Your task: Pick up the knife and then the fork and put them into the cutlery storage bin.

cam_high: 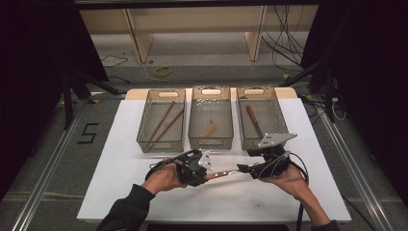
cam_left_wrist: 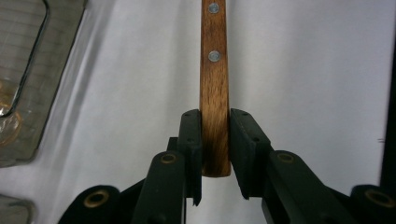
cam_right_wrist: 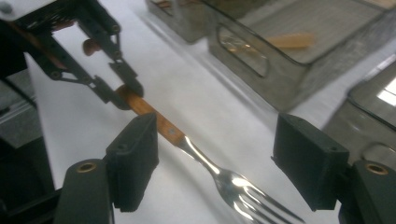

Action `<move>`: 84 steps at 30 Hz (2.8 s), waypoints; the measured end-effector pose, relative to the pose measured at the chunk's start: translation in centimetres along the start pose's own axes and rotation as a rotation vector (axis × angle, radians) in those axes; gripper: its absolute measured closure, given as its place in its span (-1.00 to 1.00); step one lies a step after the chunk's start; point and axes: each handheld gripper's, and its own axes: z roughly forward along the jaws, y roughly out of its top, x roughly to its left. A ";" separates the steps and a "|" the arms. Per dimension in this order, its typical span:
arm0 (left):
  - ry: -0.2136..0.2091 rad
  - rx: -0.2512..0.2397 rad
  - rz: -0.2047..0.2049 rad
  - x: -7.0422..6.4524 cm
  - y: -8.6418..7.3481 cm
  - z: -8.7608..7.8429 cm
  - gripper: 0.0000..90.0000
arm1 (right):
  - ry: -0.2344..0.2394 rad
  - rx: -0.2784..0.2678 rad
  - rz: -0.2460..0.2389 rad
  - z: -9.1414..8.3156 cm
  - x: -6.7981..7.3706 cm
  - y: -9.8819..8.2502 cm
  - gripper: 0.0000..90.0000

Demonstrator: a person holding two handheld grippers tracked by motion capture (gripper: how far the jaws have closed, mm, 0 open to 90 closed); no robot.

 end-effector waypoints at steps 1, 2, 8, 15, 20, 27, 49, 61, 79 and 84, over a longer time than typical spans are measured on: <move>0.001 -0.009 0.002 -0.2 0.1 -0.1 0.66 | 0.010 0.000 -0.015 0.0 0.2 0.1 -0.29; -0.005 -0.016 -0.004 -0.3 0.1 -0.2 0.66 | 0.018 0.001 -0.025 0.1 0.4 0.2 -0.29; -0.038 0.007 0.031 -1.2 0.4 -0.4 0.66 | 0.051 0.057 -0.113 0.8 1.9 0.4 -0.26; -0.057 0.013 0.041 -2.0 0.5 -0.4 0.66 | 0.109 0.159 -0.227 2.0 3.3 0.1 -0.23; -0.063 0.017 0.053 -2.5 0.6 -0.7 0.66 | 0.119 0.211 -0.313 2.9 4.1 -0.1 -0.19; -0.081 0.016 0.087 -3.5 1.3 -1.6 0.66 | 0.141 0.288 -0.403 4.4 5.2 -0.7 -0.03; -0.138 -0.010 0.106 -3.5 1.2 -1.9 0.65 | 0.217 0.312 -0.540 4.9 6.4 -1.3 0.69; -0.034 -0.172 -0.078 -1.7 0.2 -3.4 -0.24 | 0.150 0.304 -0.494 3.9 5.7 -0.8 0.73; 0.121 -0.478 -0.376 1.3 -5.7 -4.3 -0.51 | -0.062 0.211 -0.254 1.4 0.2 0.1 0.73; 0.111 -0.552 -0.460 1.9 -7.6 -4.4 -0.51 | -0.110 0.175 -0.187 0.7 -1.3 1.0 0.73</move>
